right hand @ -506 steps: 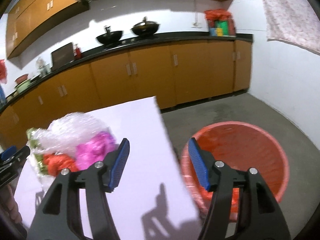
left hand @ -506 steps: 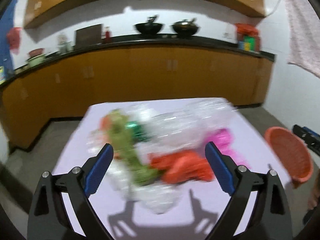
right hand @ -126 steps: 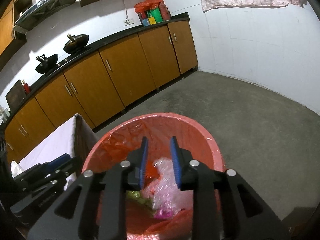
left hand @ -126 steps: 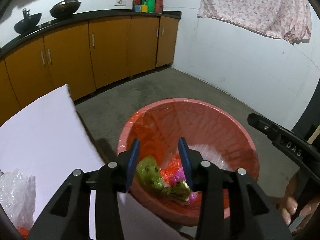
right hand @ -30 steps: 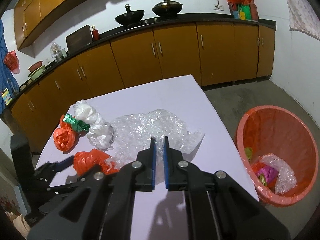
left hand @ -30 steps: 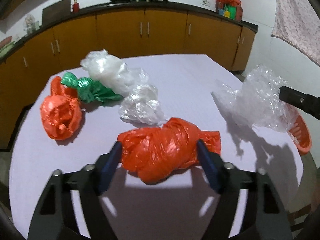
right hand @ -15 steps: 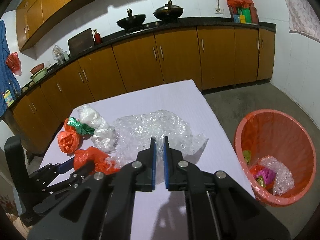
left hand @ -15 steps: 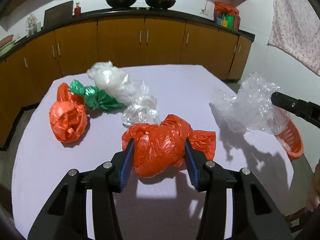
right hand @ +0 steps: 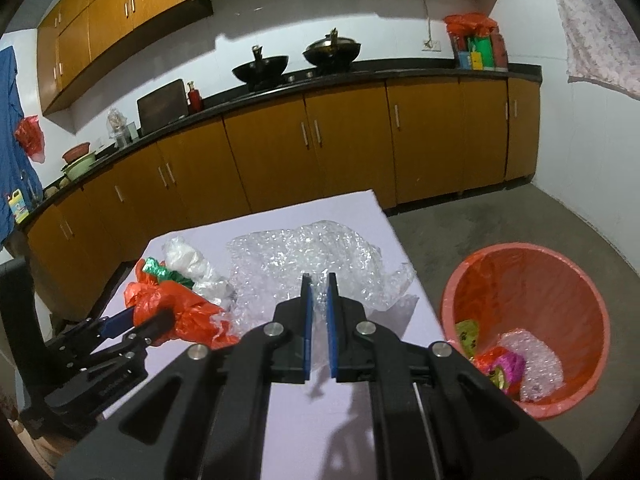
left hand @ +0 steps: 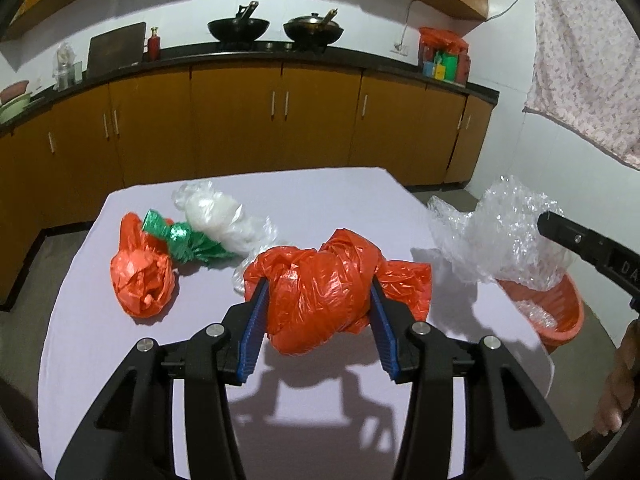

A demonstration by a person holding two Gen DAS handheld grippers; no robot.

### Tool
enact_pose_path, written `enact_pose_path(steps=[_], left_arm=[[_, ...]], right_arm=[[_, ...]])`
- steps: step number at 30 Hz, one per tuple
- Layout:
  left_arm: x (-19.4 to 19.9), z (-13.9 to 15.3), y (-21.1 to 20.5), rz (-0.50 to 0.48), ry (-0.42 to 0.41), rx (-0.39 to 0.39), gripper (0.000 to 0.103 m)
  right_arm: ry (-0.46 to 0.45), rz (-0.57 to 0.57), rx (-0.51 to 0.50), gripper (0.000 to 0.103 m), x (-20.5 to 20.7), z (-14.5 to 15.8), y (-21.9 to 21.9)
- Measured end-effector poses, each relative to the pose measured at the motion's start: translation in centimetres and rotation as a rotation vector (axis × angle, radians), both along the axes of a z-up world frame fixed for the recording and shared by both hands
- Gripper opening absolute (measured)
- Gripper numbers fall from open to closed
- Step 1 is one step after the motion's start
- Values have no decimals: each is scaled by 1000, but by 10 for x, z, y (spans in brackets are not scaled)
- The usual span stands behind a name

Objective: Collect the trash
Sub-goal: 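Carry the red bag and bubble wrap over the basket and release both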

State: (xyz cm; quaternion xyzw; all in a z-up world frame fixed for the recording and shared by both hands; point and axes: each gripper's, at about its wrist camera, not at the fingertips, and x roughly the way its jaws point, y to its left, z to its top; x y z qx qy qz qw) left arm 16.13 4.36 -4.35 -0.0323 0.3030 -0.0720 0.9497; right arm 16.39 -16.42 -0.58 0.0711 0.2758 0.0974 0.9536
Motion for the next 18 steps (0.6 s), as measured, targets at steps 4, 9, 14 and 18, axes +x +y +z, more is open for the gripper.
enact_pose_path(steps=[4, 9, 14, 18], left_arm=[[-2, 9, -9, -14, -14, -8, 48], [-3, 17, -25, -37, -27, -21, 48], [1, 25, -48, -74, -43, -27, 48], [5, 29, -71, -110, -50, -28, 48]], right_arm=[[-19, -28, -1, 8, -6, 7, -14], [-43, -70, -20, 8, -12, 13, -33], [-63, -123, -45, 8, -17, 18, -56], [-67, -174, -54, 8, -19, 18, -80]])
